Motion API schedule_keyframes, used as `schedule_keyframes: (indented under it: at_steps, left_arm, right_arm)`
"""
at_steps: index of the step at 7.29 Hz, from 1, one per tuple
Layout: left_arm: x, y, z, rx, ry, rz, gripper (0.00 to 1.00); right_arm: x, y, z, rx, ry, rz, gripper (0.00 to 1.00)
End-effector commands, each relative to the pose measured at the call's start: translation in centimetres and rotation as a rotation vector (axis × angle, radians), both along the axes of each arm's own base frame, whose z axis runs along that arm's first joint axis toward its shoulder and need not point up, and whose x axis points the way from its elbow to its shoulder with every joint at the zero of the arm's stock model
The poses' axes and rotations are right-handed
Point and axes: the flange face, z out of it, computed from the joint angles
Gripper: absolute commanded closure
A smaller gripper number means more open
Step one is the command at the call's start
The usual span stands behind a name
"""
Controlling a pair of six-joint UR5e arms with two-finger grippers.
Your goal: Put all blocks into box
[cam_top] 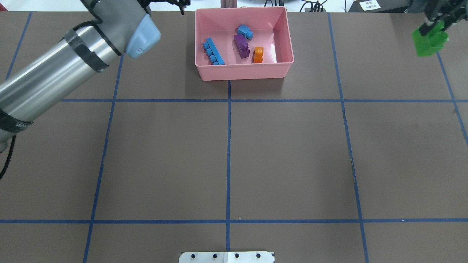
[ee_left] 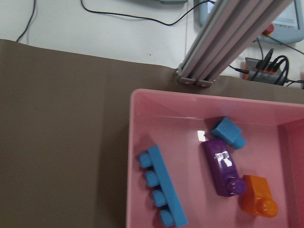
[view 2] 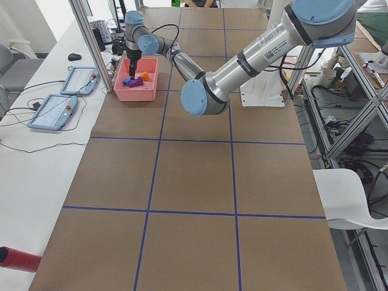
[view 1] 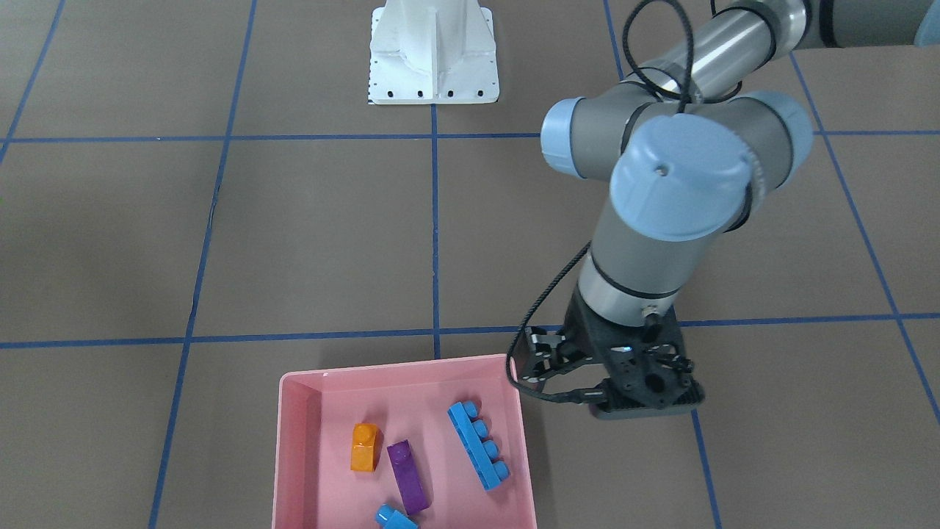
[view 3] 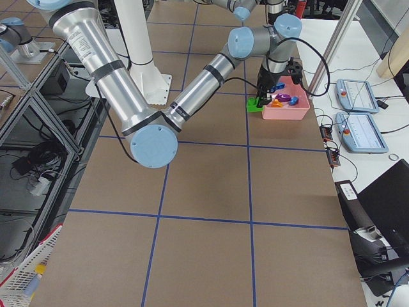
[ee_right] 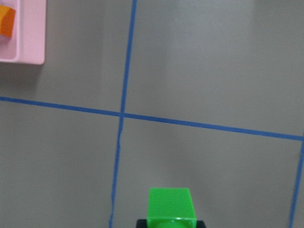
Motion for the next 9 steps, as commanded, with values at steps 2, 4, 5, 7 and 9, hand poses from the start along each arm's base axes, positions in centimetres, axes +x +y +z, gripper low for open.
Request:
schedule_keyframes:
  at_steps: [2,4,5,7,9]
  left_arm:
    - [-12.5,5.1,15.6,0.101,-0.176,0.178,0.0]
    - [-18.3,10.2,23.2,0.158,-0.24,0.285,0.0]
    - [-20.6,11.6,25.3,0.167,-0.257,0.307,0.0]
    - [-22.5,16.0,28.1,0.175,-0.272,0.345,0.0]
    - [-23.2,16.8,28.8,0.165,-0.276,0.342,0.0]
  right_arm:
    - [-16.2,-7.0,-4.9,0.05,-0.057,0.115,1.0]
    - [-22.1,-10.9,-5.1,0.158,-0.054,0.125,1.0]
    - [-24.6,-12.0,-4.7,0.215,-0.041,0.137,1.0]
    - [-29.7,-12.8,-4.3,0.299,-0.019,0.141,1.0]
    - [-30.6,-13.1,-4.1,0.301,-0.04,0.167,0.9]
